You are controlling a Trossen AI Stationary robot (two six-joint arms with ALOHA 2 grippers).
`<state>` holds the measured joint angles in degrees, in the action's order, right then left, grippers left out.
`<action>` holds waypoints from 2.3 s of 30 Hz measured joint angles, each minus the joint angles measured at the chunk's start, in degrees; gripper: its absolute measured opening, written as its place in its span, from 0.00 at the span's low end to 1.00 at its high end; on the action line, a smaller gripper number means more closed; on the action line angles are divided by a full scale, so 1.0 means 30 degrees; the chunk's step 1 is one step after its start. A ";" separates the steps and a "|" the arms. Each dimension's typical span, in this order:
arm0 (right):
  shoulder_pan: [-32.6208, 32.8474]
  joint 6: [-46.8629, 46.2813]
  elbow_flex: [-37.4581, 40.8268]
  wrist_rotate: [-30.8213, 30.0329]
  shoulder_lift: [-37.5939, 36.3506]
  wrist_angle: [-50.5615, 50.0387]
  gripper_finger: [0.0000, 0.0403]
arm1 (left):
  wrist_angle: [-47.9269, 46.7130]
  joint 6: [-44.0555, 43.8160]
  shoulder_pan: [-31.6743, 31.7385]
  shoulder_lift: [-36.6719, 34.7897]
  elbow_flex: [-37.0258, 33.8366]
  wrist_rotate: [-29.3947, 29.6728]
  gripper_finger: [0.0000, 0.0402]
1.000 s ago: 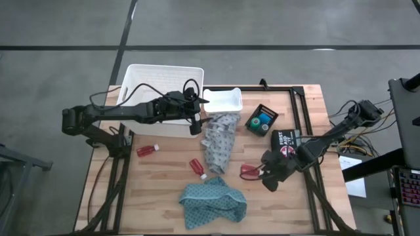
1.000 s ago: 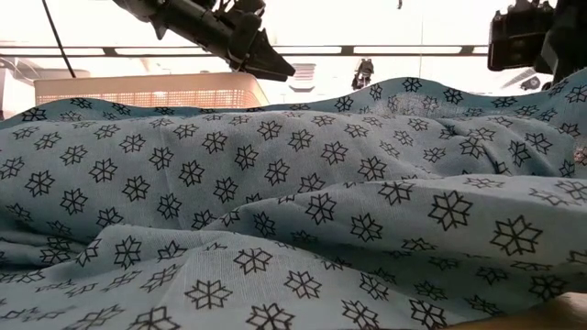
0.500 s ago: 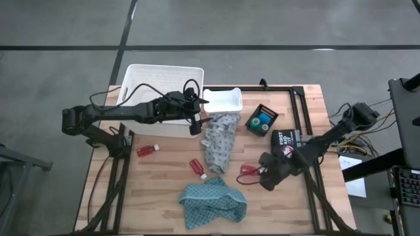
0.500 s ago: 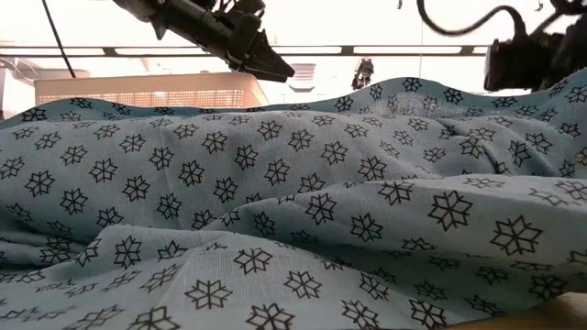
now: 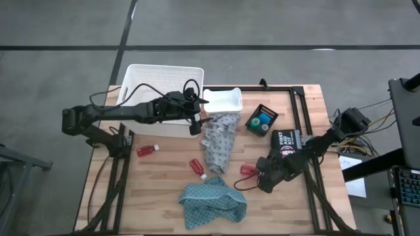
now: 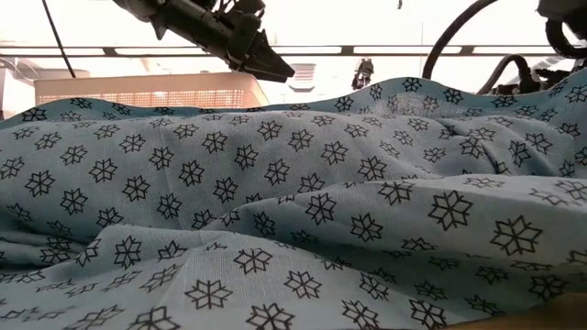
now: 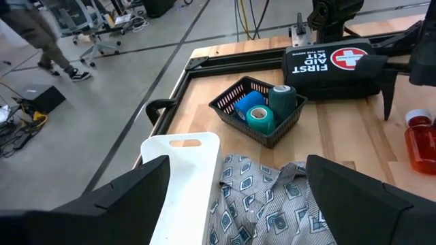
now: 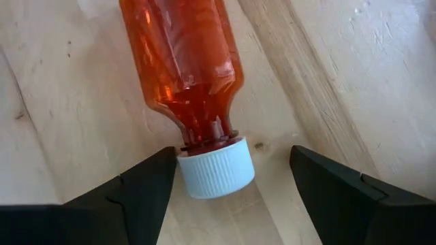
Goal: Pick & Place Medicine items
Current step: Put the right red medicine bottle into the small white bin
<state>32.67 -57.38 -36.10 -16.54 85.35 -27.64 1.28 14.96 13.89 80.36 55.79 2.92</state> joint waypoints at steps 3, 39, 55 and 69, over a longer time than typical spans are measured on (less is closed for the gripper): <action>0.0000 -0.0002 0.0000 -0.0061 0.0011 0.0015 0.71 | -0.0007 0.0000 -0.0006 0.0000 0.0000 0.0000 0.87; -0.0015 0.0129 -0.0051 0.0038 -0.0076 0.0568 0.43 | -0.0095 0.0003 -0.0007 0.0000 0.0000 0.0004 0.87; 0.0000 -0.0733 -0.0291 0.1691 -0.0149 0.3195 0.42 | -0.0102 0.0000 -0.0007 0.0000 0.0000 0.0002 0.87; 0.0000 -0.2317 -0.0291 0.1677 -0.0998 0.2667 0.42 | -0.0124 0.0006 -0.0007 0.0000 0.0000 0.0000 0.86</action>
<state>32.67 -64.33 -36.97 -11.51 82.36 -19.64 0.91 14.98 13.87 80.36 55.79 2.92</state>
